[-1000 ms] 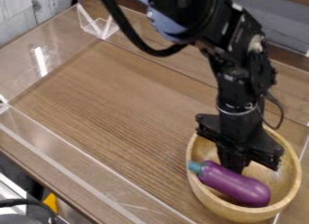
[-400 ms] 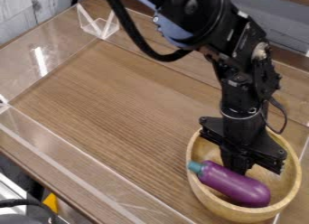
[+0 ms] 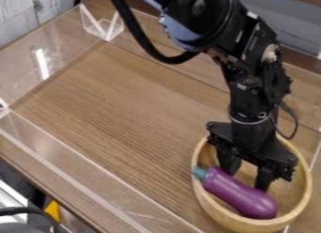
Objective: Put the purple eggplant in the brown bowl
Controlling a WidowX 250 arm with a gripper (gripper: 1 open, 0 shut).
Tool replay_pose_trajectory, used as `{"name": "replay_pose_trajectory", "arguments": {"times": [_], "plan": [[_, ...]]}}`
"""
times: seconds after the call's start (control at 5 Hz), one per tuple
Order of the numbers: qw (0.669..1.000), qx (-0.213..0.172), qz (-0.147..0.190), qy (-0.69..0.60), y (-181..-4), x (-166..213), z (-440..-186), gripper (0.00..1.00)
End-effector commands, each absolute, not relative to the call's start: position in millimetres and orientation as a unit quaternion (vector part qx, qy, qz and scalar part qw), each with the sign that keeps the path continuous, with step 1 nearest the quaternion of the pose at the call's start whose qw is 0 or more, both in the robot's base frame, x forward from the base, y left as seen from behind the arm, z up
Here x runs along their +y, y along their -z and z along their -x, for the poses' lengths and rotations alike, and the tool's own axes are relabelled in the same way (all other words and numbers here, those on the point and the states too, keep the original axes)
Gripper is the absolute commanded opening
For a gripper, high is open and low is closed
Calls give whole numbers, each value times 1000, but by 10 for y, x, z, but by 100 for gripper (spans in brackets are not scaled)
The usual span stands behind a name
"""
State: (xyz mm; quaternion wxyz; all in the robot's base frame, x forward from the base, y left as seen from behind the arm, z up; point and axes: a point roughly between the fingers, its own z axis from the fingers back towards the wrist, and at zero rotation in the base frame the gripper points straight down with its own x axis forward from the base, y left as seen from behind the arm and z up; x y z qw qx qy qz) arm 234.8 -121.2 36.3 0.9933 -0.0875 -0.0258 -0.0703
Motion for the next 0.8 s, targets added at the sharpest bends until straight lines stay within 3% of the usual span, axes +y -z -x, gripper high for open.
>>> {"name": "replay_pose_trajectory", "arguments": {"times": [0.0, 0.6], "plan": [[992, -43, 92, 74, -460, -1253, -2426, 0], [993, -38, 90, 68, -469, -1244, -2422, 0]]}}
